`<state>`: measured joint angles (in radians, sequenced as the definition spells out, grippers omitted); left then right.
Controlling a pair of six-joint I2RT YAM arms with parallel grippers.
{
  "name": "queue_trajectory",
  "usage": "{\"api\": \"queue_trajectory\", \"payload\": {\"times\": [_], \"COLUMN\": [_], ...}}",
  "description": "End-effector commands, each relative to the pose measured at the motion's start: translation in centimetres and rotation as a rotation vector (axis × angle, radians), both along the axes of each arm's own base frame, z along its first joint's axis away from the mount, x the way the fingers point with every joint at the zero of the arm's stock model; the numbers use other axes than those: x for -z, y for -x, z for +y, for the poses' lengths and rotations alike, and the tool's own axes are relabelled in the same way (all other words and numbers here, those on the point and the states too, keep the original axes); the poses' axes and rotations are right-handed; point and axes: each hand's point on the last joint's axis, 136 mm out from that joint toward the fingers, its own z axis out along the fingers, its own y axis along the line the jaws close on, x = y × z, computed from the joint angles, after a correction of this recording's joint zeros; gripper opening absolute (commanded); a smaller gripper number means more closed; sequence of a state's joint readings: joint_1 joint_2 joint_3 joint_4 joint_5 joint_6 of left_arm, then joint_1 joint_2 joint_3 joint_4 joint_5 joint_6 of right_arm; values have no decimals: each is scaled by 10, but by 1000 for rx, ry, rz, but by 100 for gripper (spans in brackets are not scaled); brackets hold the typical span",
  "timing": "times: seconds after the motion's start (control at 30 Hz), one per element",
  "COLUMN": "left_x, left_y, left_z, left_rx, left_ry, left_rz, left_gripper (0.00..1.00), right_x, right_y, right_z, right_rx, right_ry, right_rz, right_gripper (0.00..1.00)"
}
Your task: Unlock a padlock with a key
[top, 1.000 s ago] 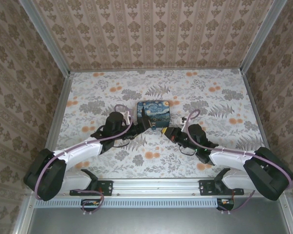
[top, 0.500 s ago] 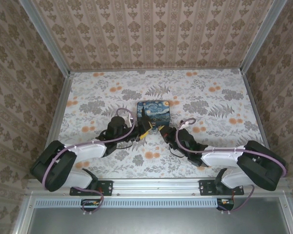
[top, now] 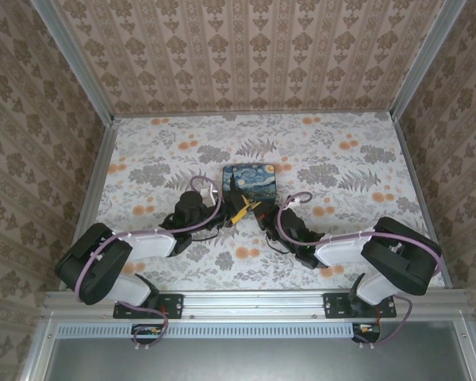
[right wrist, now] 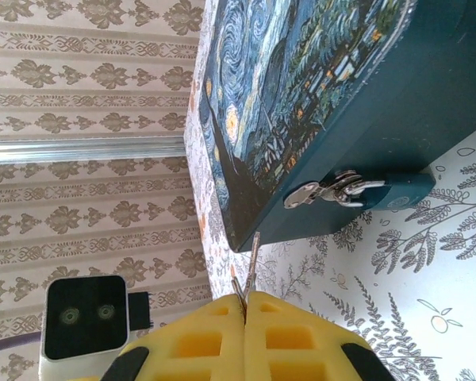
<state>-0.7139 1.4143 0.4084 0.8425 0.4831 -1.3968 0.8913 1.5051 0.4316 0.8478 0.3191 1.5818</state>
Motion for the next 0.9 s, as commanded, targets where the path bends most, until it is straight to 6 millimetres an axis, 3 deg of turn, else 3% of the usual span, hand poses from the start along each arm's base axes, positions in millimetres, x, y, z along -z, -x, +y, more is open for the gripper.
{"api": "queue_trajectory", "payload": {"times": [0.0, 0.23, 0.7, 0.87], "left_x": [1, 13, 3, 4], "left_y": [2, 2, -1, -2], "left_z": [-1, 3, -4, -5], "left_rx": [-3, -21, -15, -21], "left_ry": [16, -17, 43, 57], "left_rz": [-3, 11, 13, 19], "left_gripper": [55, 51, 43, 34], "right_x": [-23, -21, -19, -14], "right_y": [-7, -5, -7, -6], "right_z": [5, -2, 15, 14], "right_rx": [34, 55, 24, 27], "right_ry": [-85, -76, -107, -108], "right_rz": [-43, -40, -39, -30], "right_gripper": [0, 0, 0, 0]}}
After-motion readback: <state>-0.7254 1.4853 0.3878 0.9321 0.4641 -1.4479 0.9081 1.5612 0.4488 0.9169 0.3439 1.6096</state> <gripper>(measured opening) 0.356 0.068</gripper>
